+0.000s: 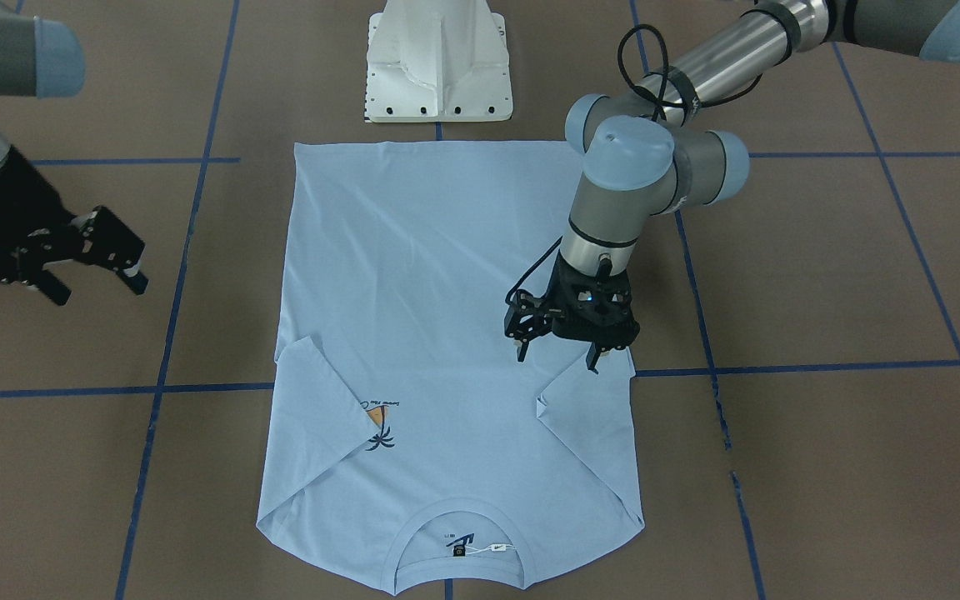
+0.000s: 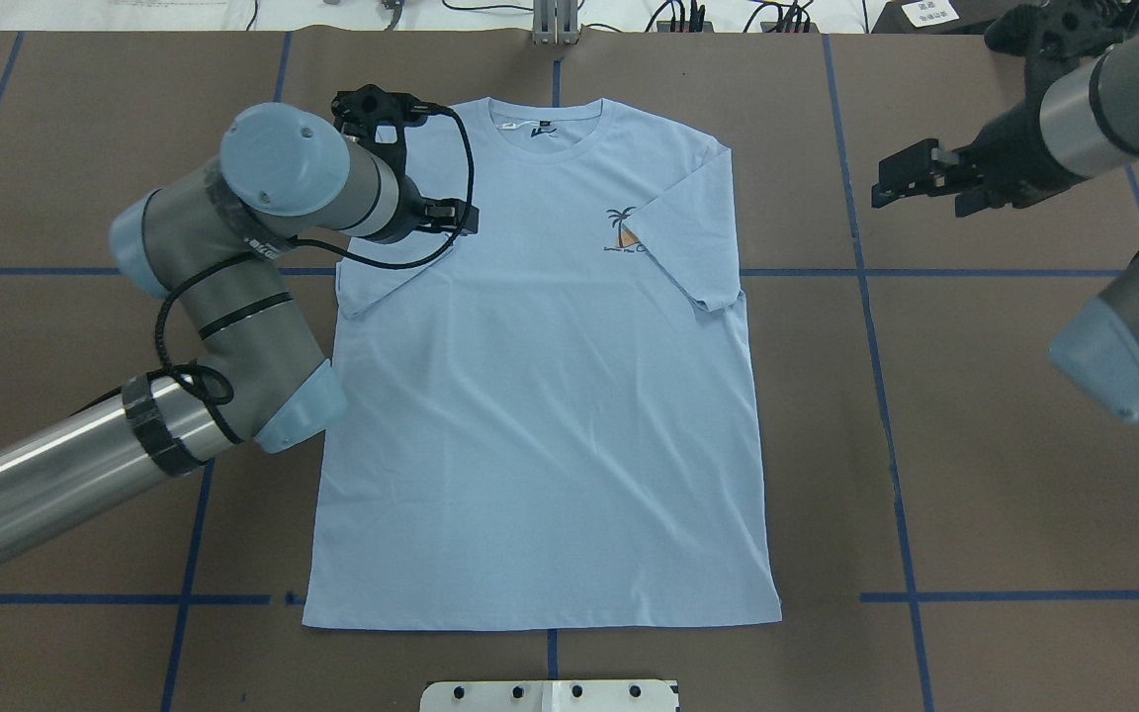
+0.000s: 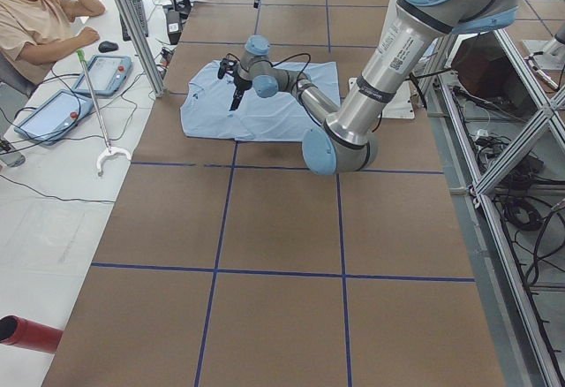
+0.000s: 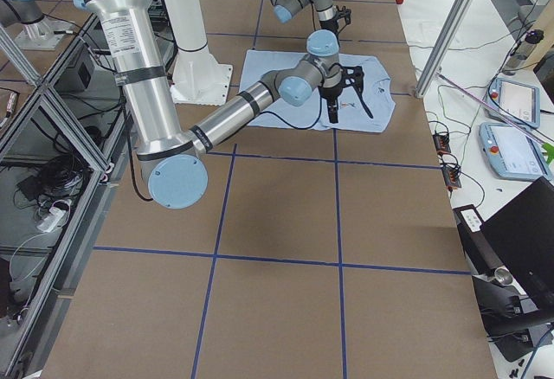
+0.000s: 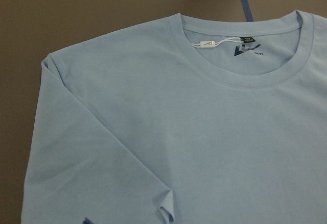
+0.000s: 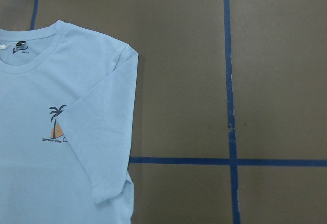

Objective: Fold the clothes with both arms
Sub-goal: 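Lower the left gripper to a hem corner while the right reaches the other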

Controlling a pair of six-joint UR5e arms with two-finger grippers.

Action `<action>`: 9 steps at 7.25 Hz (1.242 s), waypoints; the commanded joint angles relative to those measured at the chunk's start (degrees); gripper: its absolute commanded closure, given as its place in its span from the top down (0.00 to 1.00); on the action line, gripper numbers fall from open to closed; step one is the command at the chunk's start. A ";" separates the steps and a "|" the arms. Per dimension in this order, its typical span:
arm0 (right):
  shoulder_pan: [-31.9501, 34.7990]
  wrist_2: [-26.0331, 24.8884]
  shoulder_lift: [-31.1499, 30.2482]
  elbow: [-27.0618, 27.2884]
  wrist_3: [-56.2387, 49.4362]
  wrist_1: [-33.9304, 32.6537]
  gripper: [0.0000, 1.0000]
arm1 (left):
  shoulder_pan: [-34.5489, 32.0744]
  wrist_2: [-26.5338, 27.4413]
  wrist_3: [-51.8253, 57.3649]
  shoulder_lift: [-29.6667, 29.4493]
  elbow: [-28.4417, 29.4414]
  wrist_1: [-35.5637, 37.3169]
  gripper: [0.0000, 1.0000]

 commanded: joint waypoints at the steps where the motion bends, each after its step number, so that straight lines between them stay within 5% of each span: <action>1: -17.59 -17.98 -4.93 10.18 24.12 -0.16 1.00 | 1.49 -1.43 -1.46 7.96 -13.63 1.38 1.00; 4: -41.24 -39.45 -13.53 18.46 46.83 -0.16 0.98 | 8.51 -0.64 -8.14 21.13 -27.97 1.13 1.00; 9: -49.32 -46.20 -15.05 18.39 54.55 -0.69 0.95 | 28.26 11.56 -24.03 33.65 -33.03 1.30 1.00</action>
